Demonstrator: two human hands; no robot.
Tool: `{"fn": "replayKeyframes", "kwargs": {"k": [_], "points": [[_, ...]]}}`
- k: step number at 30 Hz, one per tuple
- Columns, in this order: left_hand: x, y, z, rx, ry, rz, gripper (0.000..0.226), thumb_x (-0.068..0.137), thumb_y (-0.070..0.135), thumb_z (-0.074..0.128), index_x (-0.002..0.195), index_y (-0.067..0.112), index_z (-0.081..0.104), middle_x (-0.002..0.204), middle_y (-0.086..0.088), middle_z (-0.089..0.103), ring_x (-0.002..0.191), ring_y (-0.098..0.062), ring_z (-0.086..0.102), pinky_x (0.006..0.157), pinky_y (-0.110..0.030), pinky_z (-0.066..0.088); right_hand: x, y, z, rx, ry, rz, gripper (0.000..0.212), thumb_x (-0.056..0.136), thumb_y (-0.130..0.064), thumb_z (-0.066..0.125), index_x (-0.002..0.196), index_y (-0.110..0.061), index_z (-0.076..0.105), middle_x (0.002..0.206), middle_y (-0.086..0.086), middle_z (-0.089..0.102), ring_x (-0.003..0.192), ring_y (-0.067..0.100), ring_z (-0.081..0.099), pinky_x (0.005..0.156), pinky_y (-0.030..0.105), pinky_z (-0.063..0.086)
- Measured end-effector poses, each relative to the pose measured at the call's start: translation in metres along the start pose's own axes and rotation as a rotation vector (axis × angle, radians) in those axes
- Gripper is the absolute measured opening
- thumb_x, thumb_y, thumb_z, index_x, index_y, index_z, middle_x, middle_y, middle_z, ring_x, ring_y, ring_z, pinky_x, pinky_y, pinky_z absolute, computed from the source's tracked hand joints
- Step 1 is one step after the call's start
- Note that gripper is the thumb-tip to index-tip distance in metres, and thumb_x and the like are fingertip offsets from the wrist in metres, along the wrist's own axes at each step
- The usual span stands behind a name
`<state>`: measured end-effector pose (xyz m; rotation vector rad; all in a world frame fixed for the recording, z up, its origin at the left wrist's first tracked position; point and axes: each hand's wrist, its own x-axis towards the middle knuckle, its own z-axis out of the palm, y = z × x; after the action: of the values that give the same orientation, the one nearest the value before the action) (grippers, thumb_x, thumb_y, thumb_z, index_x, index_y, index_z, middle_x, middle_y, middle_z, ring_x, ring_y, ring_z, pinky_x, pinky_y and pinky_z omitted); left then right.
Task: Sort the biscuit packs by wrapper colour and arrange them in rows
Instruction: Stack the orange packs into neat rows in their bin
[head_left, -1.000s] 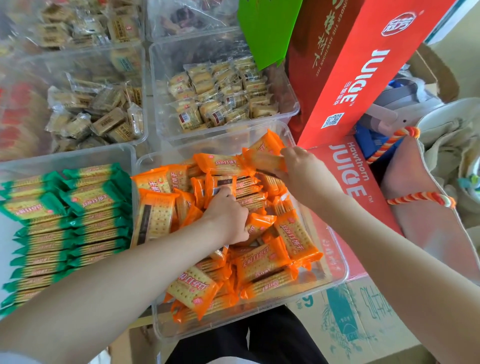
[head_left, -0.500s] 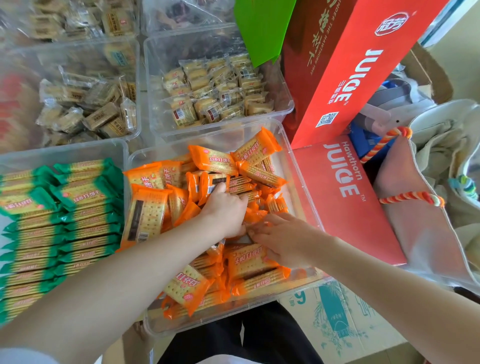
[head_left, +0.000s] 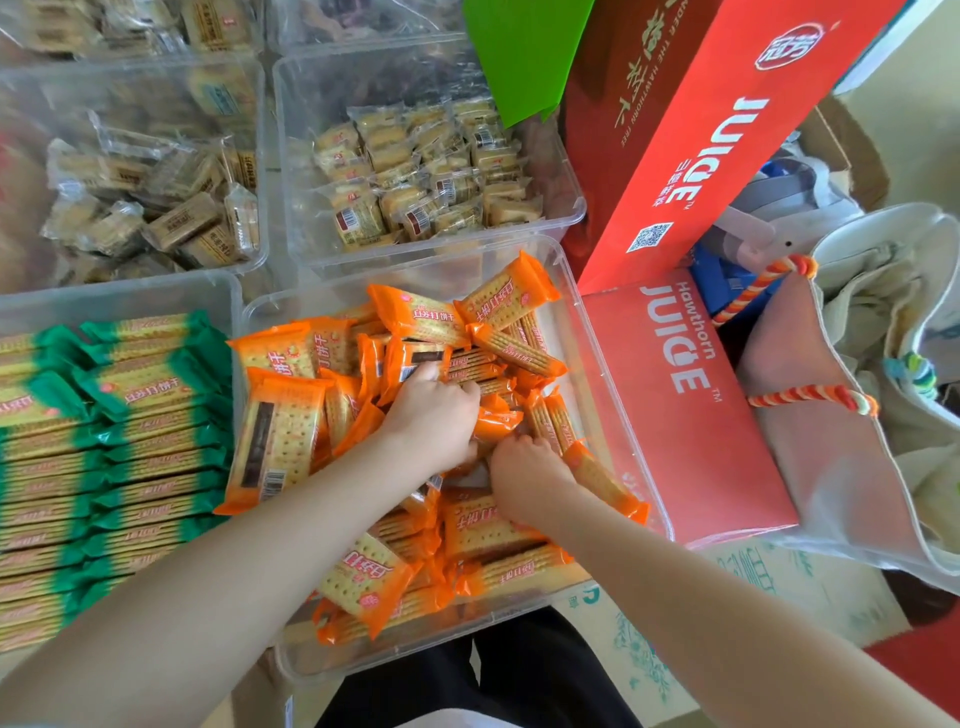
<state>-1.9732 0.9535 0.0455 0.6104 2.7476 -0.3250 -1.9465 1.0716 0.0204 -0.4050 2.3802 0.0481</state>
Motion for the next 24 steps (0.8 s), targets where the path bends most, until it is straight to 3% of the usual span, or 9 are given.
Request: {"fn": "replayKeyframes", "kwargs": {"k": [3, 6, 10, 15, 19, 22, 24], "points": [[-0.002, -0.003, -0.001, -0.007, 0.008, -0.001, 0.048, 0.086, 0.045, 0.051, 0.115, 0.007, 0.049, 0.105, -0.004, 0.066, 0.099, -0.021, 0.061, 0.101, -0.034, 0.025, 0.0, -0.01, 0.003, 0.258, 0.154, 0.222, 0.037, 0.092, -0.012, 0.044, 0.128, -0.002, 0.043, 0.126, 0.012, 0.053, 0.119, 0.029, 0.048, 0.089, 0.035, 0.044], [-0.005, -0.007, -0.001, -0.02, 0.01, -0.007, 0.044, 0.085, 0.044, 0.052, 0.11, 0.008, 0.052, 0.103, -0.003, 0.066, 0.097, -0.021, 0.061, 0.1, -0.034, 0.026, 0.0, -0.016, -0.002, 0.302, 0.234, 0.311, 0.026, 0.093, -0.014, 0.043, 0.116, -0.008, 0.053, 0.116, 0.009, 0.06, 0.109, 0.028, 0.057, 0.08, 0.035, 0.047], [-0.009, -0.014, -0.003, -0.005, 0.011, -0.002, 0.046, 0.085, 0.046, 0.053, 0.111, 0.008, 0.051, 0.103, -0.003, 0.066, 0.097, -0.02, 0.062, 0.1, -0.033, 0.027, 0.001, -0.019, -0.009, 0.278, 0.201, 0.296, 0.027, 0.092, -0.009, 0.041, 0.11, -0.008, 0.061, 0.109, 0.009, 0.063, 0.104, 0.03, 0.059, 0.075, 0.035, 0.047], [-0.011, -0.019, -0.003, -0.015, 0.006, 0.027, 0.048, 0.085, 0.047, 0.053, 0.113, 0.009, 0.05, 0.106, -0.002, 0.065, 0.1, -0.019, 0.061, 0.102, -0.032, 0.025, 0.002, -0.012, -0.008, 0.4, 0.18, 0.317, 0.024, 0.095, -0.01, 0.038, 0.115, -0.008, 0.05, 0.111, 0.011, 0.061, 0.101, 0.031, 0.06, 0.067, 0.035, 0.041], [-0.013, -0.023, -0.006, -0.028, 0.022, 0.043, 0.051, 0.085, 0.05, 0.053, 0.114, 0.009, 0.048, 0.106, -0.001, 0.063, 0.099, -0.019, 0.06, 0.1, -0.031, 0.028, -0.003, -0.009, -0.019, 0.399, 0.099, 0.271, 0.026, 0.092, -0.011, 0.045, 0.118, -0.007, 0.046, 0.111, 0.012, 0.06, 0.1, 0.032, 0.061, 0.071, 0.039, 0.048], [-0.016, -0.029, -0.007, -0.034, 0.034, 0.072, 0.054, 0.085, 0.051, 0.054, 0.117, 0.008, 0.046, 0.108, -0.001, 0.061, 0.101, -0.019, 0.058, 0.099, -0.03, 0.028, -0.012, -0.008, -0.032, 0.352, 0.105, 0.237, 0.018, 0.091, -0.004, 0.043, 0.096, -0.006, 0.06, 0.105, 0.012, 0.063, 0.096, 0.03, 0.062, 0.066, 0.033, 0.046], [-0.017, -0.03, -0.007, -0.038, 0.041, 0.081, 0.057, 0.085, 0.052, 0.053, 0.12, 0.007, 0.044, 0.11, -0.002, 0.061, 0.103, -0.019, 0.058, 0.098, -0.029, 0.028, -0.019, -0.001, -0.041, 0.33, 0.141, 0.228, 0.019, 0.088, -0.001, 0.045, 0.073, -0.01, 0.051, 0.097, 0.013, 0.064, 0.092, 0.031, 0.063, 0.06, 0.029, 0.043]]}}
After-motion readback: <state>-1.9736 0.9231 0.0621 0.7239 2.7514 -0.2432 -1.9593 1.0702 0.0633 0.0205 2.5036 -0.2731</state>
